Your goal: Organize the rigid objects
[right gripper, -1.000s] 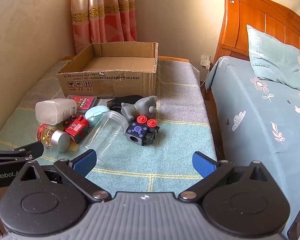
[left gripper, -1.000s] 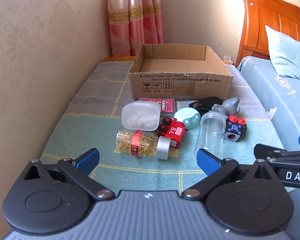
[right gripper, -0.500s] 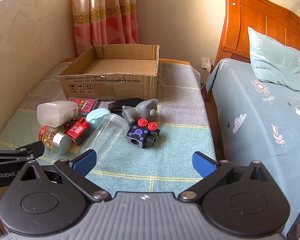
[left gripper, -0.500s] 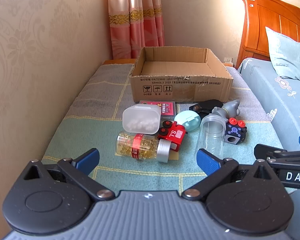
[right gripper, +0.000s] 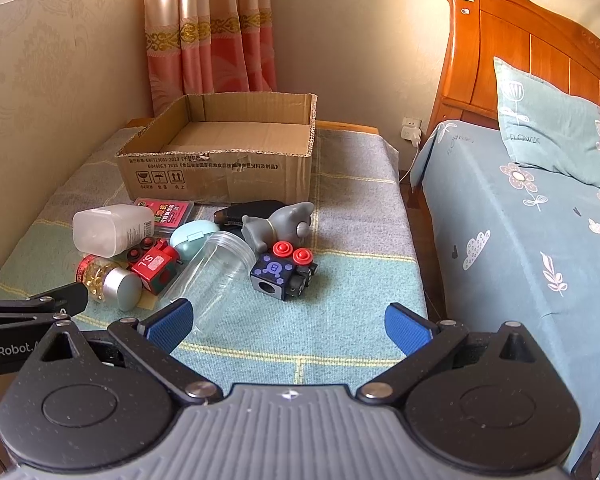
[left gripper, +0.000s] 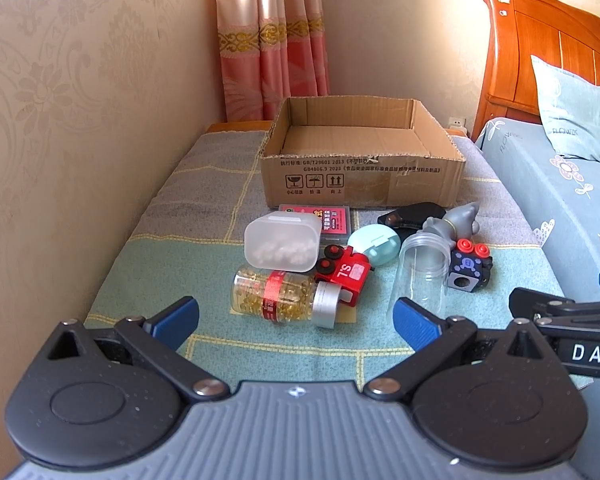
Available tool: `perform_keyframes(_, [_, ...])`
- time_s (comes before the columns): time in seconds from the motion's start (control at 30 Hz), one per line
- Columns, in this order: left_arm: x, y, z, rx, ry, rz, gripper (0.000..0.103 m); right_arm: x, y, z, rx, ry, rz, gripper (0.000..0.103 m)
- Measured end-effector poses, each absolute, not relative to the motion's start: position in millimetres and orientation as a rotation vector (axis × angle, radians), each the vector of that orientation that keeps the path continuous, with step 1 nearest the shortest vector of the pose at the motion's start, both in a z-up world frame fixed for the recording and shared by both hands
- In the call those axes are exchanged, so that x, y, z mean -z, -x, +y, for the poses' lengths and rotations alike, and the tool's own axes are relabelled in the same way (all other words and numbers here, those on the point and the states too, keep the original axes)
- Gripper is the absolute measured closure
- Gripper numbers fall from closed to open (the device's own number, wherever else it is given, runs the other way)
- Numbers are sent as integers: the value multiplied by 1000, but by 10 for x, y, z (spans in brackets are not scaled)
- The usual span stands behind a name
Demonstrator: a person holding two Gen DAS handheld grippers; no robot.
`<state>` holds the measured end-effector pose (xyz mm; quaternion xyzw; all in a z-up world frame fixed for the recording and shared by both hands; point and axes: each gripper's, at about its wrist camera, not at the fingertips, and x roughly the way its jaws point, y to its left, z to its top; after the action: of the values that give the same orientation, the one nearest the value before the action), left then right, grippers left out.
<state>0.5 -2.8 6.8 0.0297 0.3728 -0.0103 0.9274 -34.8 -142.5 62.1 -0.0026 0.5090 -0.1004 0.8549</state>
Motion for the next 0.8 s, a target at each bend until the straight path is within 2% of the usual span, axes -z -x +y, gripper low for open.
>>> perform_keyframes(0.8, [-95, -3, -39, 20, -56, 756, 1, -654, 338, -1431, 212, 8, 1058, 0])
